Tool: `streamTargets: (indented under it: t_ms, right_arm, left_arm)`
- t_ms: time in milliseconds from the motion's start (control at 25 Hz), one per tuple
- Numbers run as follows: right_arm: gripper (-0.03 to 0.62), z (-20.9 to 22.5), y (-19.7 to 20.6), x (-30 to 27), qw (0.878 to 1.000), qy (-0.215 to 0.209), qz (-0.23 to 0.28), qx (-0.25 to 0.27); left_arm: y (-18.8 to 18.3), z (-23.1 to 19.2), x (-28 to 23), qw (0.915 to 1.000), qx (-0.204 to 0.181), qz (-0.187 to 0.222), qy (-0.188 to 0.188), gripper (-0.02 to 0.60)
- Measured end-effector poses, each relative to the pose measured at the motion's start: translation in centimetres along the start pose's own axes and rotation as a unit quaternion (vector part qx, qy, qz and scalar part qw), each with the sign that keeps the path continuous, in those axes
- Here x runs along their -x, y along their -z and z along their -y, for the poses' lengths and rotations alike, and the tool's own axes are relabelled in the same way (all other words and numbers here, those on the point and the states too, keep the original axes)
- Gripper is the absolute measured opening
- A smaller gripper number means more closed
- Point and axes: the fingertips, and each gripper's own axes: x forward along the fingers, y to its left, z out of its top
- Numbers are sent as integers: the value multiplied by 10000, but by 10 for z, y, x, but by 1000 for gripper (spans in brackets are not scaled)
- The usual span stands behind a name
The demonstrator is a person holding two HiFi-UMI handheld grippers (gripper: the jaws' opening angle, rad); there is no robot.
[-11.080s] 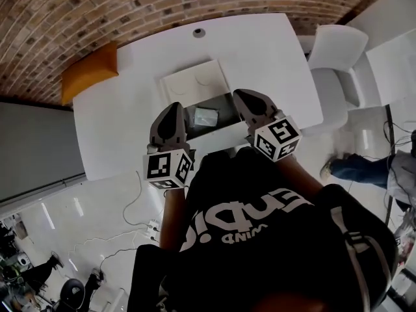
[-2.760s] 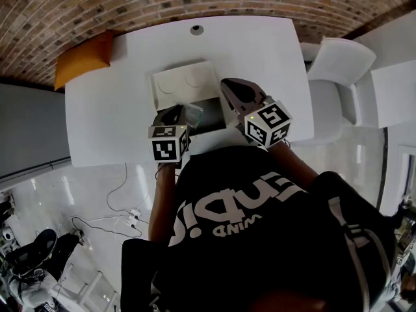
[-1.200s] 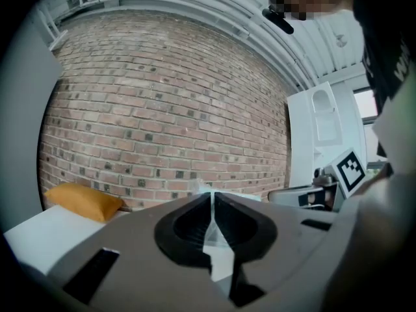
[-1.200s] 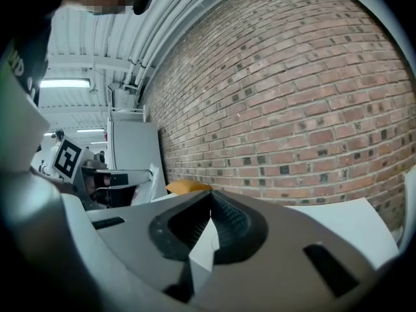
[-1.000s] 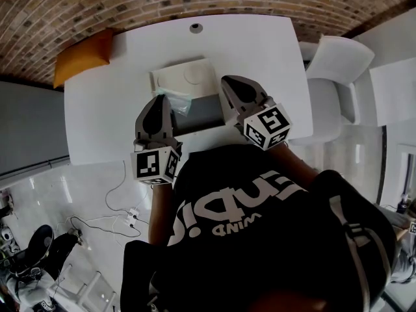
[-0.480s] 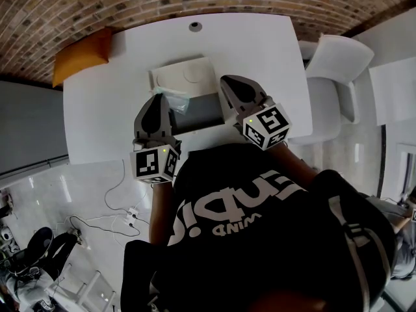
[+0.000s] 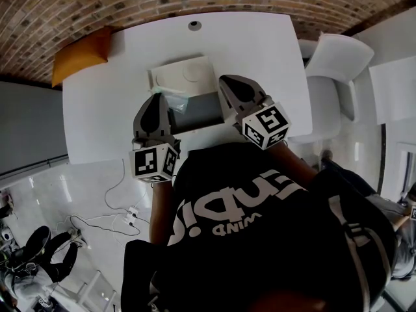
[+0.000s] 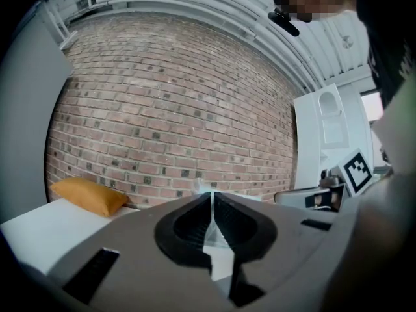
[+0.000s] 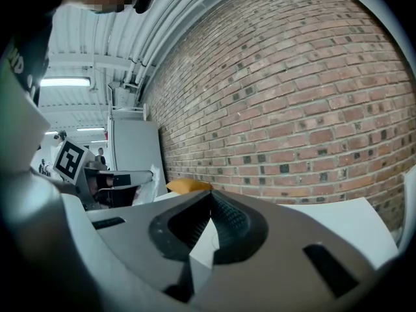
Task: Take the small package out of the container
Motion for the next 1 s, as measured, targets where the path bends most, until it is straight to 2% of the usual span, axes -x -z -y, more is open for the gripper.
streamTargets:
  t_ms: [120, 280, 640, 760, 920, 1000]
  right_arm:
    - [0, 0, 0, -1, 10000, -12, -12, 8]
    - [0, 0, 0, -2, 10000, -31, -15, 9]
    - [0, 1, -1, -6, 10000, -37, -37, -1]
    - [0, 2, -1, -7, 10000, -32, -52, 1]
    - [0, 3, 0, -8, 10000, -35, -55, 8]
    - [0, 3, 0, -8, 10000, -38, -57, 7]
  left_arm:
    - [3, 0, 1, 9998, 23, -180, -24, 23]
    - [-1, -2, -2, 10000, 10, 61, -25, 21]
    - [0, -5, -3, 9999, 72, -52, -72, 21]
    - [-3, -5, -6, 9999, 80, 104, -67, 21]
    - [2, -4, -5, 9998, 106, -150, -85, 21]
    - [2, -5, -6, 9999, 103, -44, -73, 21]
